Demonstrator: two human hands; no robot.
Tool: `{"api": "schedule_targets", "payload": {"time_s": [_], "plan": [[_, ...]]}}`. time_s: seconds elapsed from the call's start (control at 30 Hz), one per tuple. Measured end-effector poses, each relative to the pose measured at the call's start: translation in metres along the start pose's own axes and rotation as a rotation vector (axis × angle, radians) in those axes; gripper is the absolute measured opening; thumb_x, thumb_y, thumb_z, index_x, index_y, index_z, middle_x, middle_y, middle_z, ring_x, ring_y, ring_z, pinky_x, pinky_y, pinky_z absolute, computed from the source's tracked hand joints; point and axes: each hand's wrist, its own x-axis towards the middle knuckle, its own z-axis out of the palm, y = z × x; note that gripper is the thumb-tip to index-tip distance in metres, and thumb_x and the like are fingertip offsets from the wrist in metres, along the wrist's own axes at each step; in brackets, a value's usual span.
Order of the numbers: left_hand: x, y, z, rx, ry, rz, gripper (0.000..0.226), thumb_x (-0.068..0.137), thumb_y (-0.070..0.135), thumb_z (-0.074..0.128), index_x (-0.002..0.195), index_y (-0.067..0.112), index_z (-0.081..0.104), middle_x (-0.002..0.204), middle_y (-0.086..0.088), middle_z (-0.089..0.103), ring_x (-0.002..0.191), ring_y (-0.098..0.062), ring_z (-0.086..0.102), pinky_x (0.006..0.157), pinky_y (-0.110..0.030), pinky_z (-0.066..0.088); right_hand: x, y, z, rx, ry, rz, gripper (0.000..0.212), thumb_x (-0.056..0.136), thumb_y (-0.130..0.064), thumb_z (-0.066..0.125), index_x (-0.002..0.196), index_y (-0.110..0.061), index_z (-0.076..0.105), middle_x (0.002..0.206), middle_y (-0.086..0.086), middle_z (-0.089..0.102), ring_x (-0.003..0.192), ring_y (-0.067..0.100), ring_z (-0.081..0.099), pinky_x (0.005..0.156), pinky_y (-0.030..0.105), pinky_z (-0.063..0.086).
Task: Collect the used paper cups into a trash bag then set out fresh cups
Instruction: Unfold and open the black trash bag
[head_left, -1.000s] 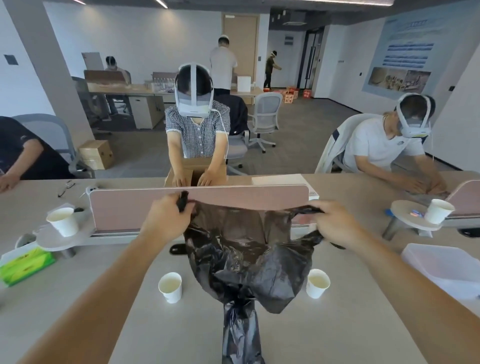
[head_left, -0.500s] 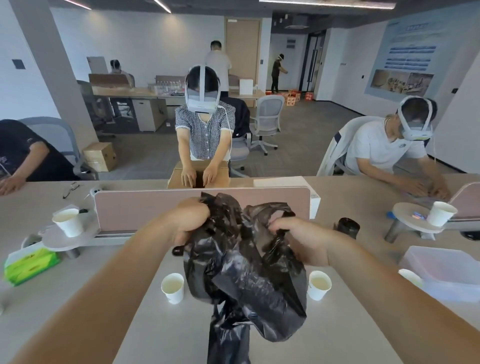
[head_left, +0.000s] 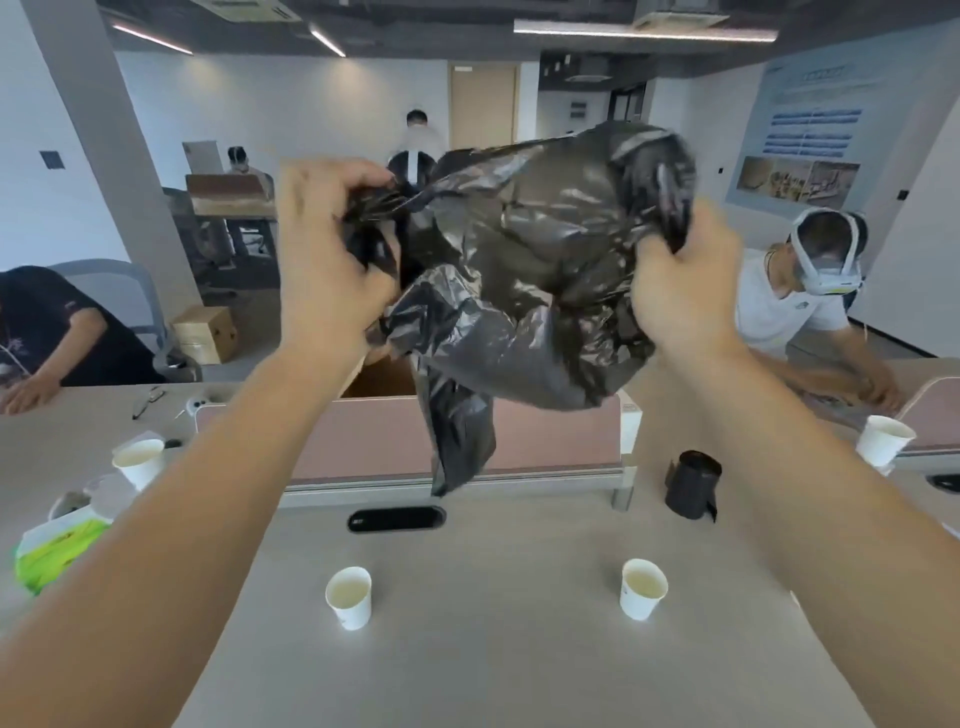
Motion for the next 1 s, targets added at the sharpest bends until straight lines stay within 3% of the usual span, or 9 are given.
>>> {"api": "schedule_targets", "payload": {"time_s": [0.07,0.13,0.23,0.37,0.43,0.63,0.73,0.87,1.0], "plan": [[-0.010,-0.014,-0.009,-0.086,0.132,0.127,0.032,0.081,0.001,0.050,0.110,0.016,0.055,0.100,-0.025,0.049,0.096,-0.038,0.052,0.089,-0.034,0.044,-0.010,-0.005,-0.021,-0.021,0.202,-0.294,0.018,0.079,0.006,0.042,0.090,-0.002,0.055,0.093,0.008,0.046,0.082,0.009,0.040,0.073,0.009,0.032],[-0.055,-0.047,-0.005,0.031,-0.099,0.015,0.038,0.079,-0.001,0.047,0.112,0.016,0.053,0.106,-0.029,0.050,0.099,-0.041,0.051,0.088,-0.041,0.044,-0.047,0.039,-0.020,-0.163,-0.058,-0.302,0.025,0.076,0.009,0.043,0.091,-0.006,0.056,0.095,0.011,0.049,0.089,0.018,0.045,0.079,0.025,0.039],[-0.152,-0.096,0.001,0.190,-0.723,-0.595,0.032,0.087,-0.003,0.054,0.115,0.010,0.057,0.112,-0.014,0.059,0.106,-0.031,0.058,0.089,-0.033,0.045,-0.104,0.112,-0.012,-0.374,-0.666,0.078,0.043,0.081,0.010,0.048,0.098,-0.025,0.067,0.106,0.005,0.066,0.102,0.022,0.059,0.087,0.024,0.041],[-0.209,-0.110,-0.009,-0.102,-0.665,-1.302,0.023,0.094,-0.002,0.054,0.095,0.015,0.069,0.085,-0.008,0.069,0.070,-0.019,0.070,0.061,-0.027,0.054,-0.131,0.148,-0.012,-0.188,-0.478,0.683,0.036,0.088,0.009,0.046,0.097,-0.016,0.071,0.099,0.004,0.069,0.095,0.023,0.063,0.083,0.027,0.049],[-0.227,-0.106,-0.016,-0.144,-0.713,-1.457,0.015,0.095,0.004,0.058,0.098,0.016,0.066,0.087,-0.008,0.068,0.067,-0.018,0.067,0.060,-0.029,0.054,-0.150,0.159,-0.009,-0.050,-0.411,1.020,0.027,0.092,0.002,0.051,0.103,-0.015,0.069,0.099,0.009,0.069,0.091,0.027,0.066,0.079,0.037,0.056],[-0.289,-0.108,-0.029,0.291,-1.238,-1.104,0.030,0.070,0.025,0.079,0.093,0.011,0.064,0.091,-0.012,0.069,0.082,-0.029,0.068,0.068,-0.037,0.059,-0.240,0.176,-0.026,-0.474,-0.791,1.171,0.031,0.100,-0.011,0.043,0.127,-0.007,0.056,0.121,0.015,0.057,0.111,0.034,0.054,0.088,0.041,0.047],[-0.310,-0.097,-0.037,0.386,-1.173,-0.989,0.028,0.078,0.026,0.078,0.087,0.010,0.057,0.080,-0.007,0.057,0.077,-0.026,0.057,0.059,-0.032,0.047,-0.270,0.185,-0.043,-0.392,-0.587,1.280,0.038,0.093,-0.003,0.038,0.117,-0.014,0.065,0.104,0.008,0.068,0.097,0.026,0.061,0.082,0.042,0.055],[-0.337,-0.078,-0.047,0.398,-1.136,-1.056,0.034,0.084,0.037,0.074,0.081,0.016,0.047,0.077,-0.003,0.055,0.070,-0.021,0.053,0.053,-0.027,0.038,-0.292,0.190,-0.065,0.066,-0.319,1.494,0.039,0.092,0.009,0.030,0.104,-0.006,0.064,0.081,0.011,0.062,0.083,0.031,0.066,0.061,0.033,0.054],[-0.349,-0.049,-0.044,0.359,-1.123,-1.075,0.021,0.095,0.036,0.055,0.091,0.016,0.058,0.077,-0.004,0.059,0.068,-0.018,0.054,0.053,-0.028,0.039,-0.299,0.176,-0.079,0.439,-0.178,1.553,0.029,0.088,0.008,0.031,0.082,-0.005,0.056,0.057,0.006,0.038,0.048,0.019,0.035,0.055,0.030,0.045]]}}
